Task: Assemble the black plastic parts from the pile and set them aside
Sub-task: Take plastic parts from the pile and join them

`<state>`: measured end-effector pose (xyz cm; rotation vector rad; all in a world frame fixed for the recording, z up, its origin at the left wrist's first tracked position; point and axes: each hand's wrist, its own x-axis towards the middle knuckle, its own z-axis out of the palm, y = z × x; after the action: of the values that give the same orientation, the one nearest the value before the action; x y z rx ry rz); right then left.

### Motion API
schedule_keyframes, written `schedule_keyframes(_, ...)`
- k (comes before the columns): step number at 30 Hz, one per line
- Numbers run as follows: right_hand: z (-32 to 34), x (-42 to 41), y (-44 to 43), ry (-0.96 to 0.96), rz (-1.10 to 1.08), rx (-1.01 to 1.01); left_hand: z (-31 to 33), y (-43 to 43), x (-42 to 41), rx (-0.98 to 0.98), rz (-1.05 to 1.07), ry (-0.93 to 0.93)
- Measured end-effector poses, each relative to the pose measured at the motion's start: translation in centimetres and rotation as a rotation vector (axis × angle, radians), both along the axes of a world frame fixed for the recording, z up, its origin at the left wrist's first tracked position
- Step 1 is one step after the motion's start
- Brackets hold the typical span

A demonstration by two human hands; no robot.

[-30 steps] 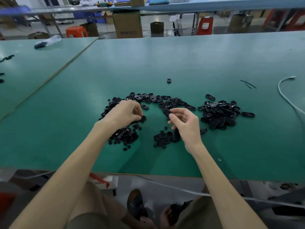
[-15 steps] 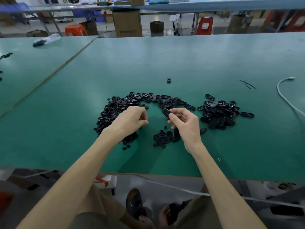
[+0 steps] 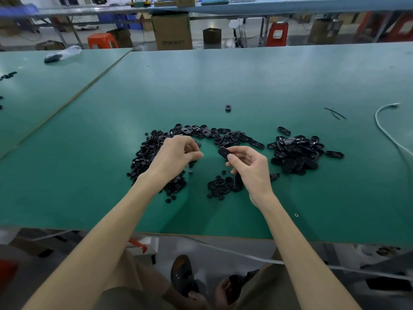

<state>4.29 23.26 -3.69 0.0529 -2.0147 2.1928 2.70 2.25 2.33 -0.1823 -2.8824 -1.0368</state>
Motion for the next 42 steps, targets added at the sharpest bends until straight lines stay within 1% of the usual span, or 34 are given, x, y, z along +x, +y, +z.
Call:
schedule_keyframes(2, 0.0, 0.0, 0.0, 0.002, 0.007, -0.003, 0.2, 0.7, 0.3, 0.202, -0.035, -0.044)
schedule_keyframes(4, 0.0, 0.0, 0.0, 0.0, 0.009, -0.006, 0.1, 1.3, 0.6, 0.337, -0.061, -0.068)
schedule_keyframes(6, 0.0, 0.0, 0.0, 0.0, 0.013, -0.002, 0.0, 1.9, 0.7, 0.443, -0.072, -0.084)
schedule_keyframes(8, 0.0, 0.0, 0.0, 0.0, 0.015, -0.003, -0.2, 2.4, 0.8, 0.495, -0.065, -0.095)
schedule_keyframes(13, -0.1, 0.0, 0.1, -0.004, 0.018, -0.017, -0.5, 3.0, 0.9, 0.551, -0.029, -0.14)
schedule_keyframes(20, -0.1, 0.0, 0.1, 0.013, 0.031, -0.016, -1.0, 3.3, 1.0, 0.576, 0.003, -0.156)
schedule_keyframes(27, -0.1, 0.0, 0.1, 0.028, 0.044, -0.038, -1.6, 3.8, 0.9, 0.461, 0.038, -0.063)
schedule_keyframes(31, 0.0, 0.0, 0.1, 0.043, 0.053, -0.067, -1.7, 4.0, 0.9, 0.456, 0.051, -0.074)
schedule_keyframes(34, 0.0, 0.0, 0.1, 0.051, 0.045, -0.072, -1.6, 4.0, 1.0, 0.518, 0.062, -0.114)
schedule_keyframes(38, -0.1, -0.1, 0.1, 0.048, 0.029, -0.071, -1.4, 3.9, 1.2, 0.676, 0.084, -0.191)
schedule_keyframes(40, -0.2, -0.1, 0.0, 0.044, 0.025, -0.065, -1.3, 3.9, 1.3, 0.737, 0.084, -0.196)
schedule_keyframes(42, -0.2, -0.1, 0.0, 0.044, 0.022, -0.062, -1.3, 3.9, 1.4, 0.752, 0.078, -0.191)
